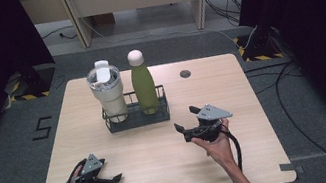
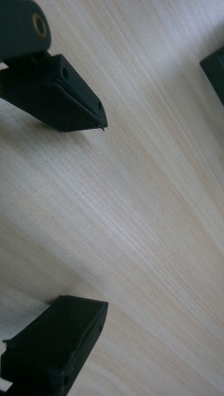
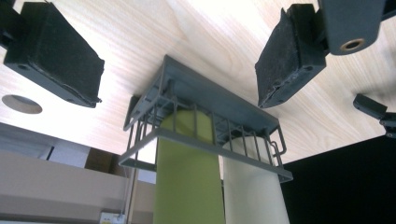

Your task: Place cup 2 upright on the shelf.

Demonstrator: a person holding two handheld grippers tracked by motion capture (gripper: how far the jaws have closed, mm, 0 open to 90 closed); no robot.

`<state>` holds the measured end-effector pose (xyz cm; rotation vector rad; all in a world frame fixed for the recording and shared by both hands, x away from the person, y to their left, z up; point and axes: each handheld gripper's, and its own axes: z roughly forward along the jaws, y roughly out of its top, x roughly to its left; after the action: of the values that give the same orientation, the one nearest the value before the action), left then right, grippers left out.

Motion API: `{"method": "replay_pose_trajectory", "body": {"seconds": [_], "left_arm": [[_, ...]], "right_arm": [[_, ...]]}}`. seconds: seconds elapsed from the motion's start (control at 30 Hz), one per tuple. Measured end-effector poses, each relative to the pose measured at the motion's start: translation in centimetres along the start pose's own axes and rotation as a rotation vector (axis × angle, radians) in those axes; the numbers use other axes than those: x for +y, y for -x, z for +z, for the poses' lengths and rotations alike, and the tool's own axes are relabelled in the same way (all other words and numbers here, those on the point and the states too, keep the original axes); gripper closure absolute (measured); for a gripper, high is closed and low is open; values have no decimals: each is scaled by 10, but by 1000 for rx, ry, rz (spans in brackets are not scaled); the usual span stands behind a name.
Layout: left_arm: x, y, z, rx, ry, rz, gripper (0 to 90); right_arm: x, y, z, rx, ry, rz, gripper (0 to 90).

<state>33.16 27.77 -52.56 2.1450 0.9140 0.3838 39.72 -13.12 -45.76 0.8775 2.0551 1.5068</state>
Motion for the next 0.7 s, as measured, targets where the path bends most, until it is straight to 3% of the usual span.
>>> {"method": "replay_pose_trajectory", "body": {"seconds": [0.47,0.7], "left_arm": [[0,0,0,0,-1,1,100],[0,0,0,1,0,1,100]], "right_arm": [[-15,1,-15,-6,-30,17,150],[-15,-2,-25,-14,-31,1,150]]}}
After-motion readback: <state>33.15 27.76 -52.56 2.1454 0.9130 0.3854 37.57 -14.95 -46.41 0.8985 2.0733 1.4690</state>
